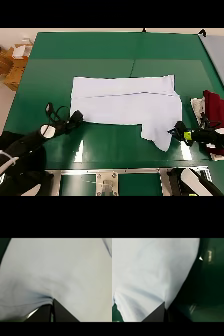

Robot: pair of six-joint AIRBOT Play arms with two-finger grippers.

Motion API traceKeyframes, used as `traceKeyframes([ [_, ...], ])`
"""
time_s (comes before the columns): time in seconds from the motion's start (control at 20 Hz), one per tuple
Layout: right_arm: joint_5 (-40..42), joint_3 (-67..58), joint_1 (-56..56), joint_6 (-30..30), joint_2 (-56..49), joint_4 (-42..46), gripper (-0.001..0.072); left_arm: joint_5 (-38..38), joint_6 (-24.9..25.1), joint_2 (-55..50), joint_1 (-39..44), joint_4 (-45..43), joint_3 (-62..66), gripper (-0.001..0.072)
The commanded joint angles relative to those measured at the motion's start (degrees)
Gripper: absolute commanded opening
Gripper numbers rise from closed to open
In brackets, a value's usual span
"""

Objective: Fold the shirts.

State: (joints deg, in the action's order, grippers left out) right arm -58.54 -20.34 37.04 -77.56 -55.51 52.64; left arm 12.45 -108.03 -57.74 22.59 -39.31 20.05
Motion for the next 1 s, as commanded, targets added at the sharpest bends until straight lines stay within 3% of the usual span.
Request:
traceKeyframes([
  [0.0, -5.44, -3.26, -0.04, -6.29, 4.00, 6.60, 0.0018, 13.27, 1.40, 6.10, -5.49, -8.04, 0.17, 0.0021],
  [0.2, -7.02, -4.09, -0.07, -9.27, 9.57, 9.77, 0.0018, 21.24, 0.55, 6.64, -9.84, -13.14, 1.25, 0.0021],
  [0.5, -6.93, -11.47, -0.15, -8.76, 9.64, 2.64, 0.0018, 25.22, 2.08, 5.57, -9.84, -17.70, 11.63, 0.0021],
  [0.7, -4.00, -19.85, -4.07, -8.79, 2.56, -1.64, 0.0019, 25.29, 4.13, -2.64, -9.84, -18.64, 21.29, 0.0021],
  [0.95, 1.60, -34.82, -12.70, -9.01, -14.60, -3.39, 0.0019, 25.38, 5.09, -17.22, -9.84, -21.66, 37.13, 0.0021],
])
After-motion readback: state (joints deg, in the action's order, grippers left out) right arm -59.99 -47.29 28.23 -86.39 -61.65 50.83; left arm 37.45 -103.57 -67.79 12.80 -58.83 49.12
